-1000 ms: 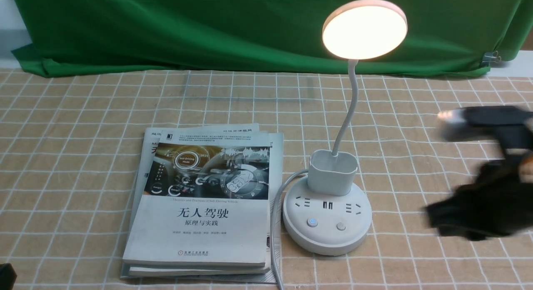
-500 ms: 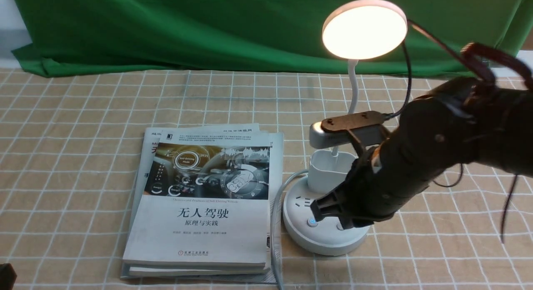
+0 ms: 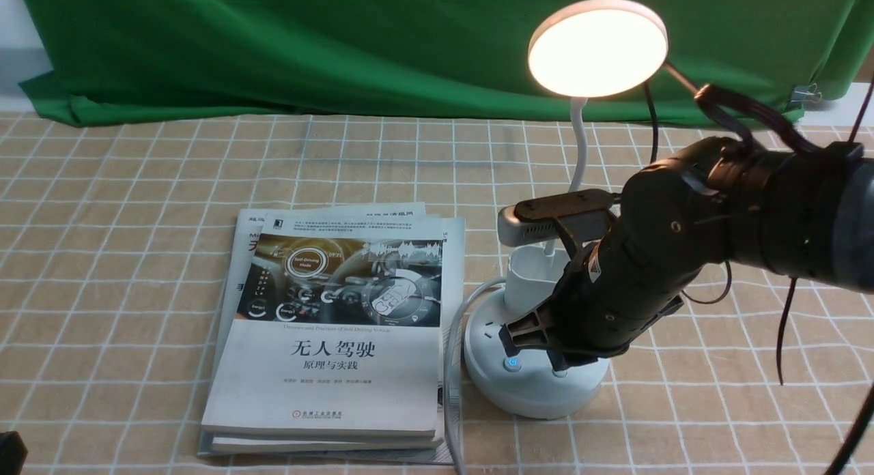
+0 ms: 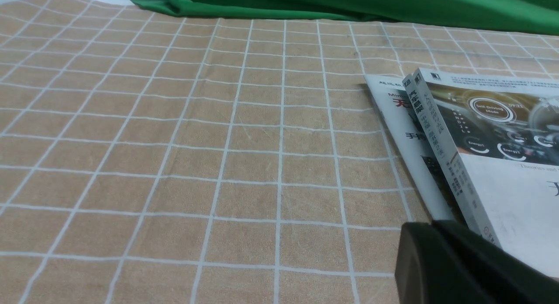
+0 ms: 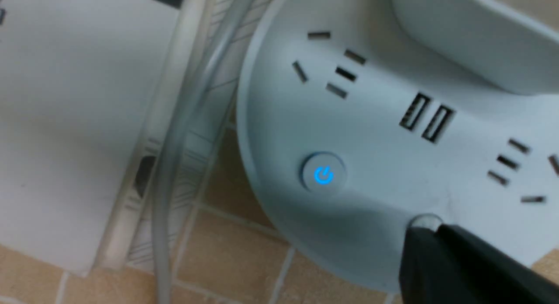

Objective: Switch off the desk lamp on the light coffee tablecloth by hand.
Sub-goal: 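Press the power button on the lamp base to turn the lamp off with the right gripper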

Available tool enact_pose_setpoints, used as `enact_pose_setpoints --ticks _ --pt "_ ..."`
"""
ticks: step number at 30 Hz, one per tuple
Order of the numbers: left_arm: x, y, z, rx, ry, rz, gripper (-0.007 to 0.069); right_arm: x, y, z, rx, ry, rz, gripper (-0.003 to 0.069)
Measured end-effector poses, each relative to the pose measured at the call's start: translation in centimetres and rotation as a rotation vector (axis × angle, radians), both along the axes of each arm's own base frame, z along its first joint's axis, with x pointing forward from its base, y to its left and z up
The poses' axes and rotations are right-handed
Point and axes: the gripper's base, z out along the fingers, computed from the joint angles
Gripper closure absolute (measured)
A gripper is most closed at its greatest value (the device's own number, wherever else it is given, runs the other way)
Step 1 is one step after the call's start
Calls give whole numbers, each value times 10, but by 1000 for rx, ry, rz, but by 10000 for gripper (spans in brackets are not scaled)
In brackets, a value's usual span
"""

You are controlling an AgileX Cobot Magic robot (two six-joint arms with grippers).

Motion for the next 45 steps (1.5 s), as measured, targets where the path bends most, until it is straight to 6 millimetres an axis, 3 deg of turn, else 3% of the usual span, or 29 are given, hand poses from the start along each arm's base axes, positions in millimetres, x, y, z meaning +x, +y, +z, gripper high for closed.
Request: enact_pose_setpoints --ticks 7,24,32,42,45 --pt "0 0 0 0 0 0 620 5 3 -18 -33 37 5 621" --pt "0 0 0 0 0 0 620 6 3 -6 3 -25 10 621" --pt "0 0 0 0 0 0 620 12 7 -22 -13 -13 13 621" --pt "0 0 0 0 0 0 620 11 6 -16 2 -34 14 620" --pt "0 0 0 0 0 0 620 7 4 -5 17 -56 13 620"
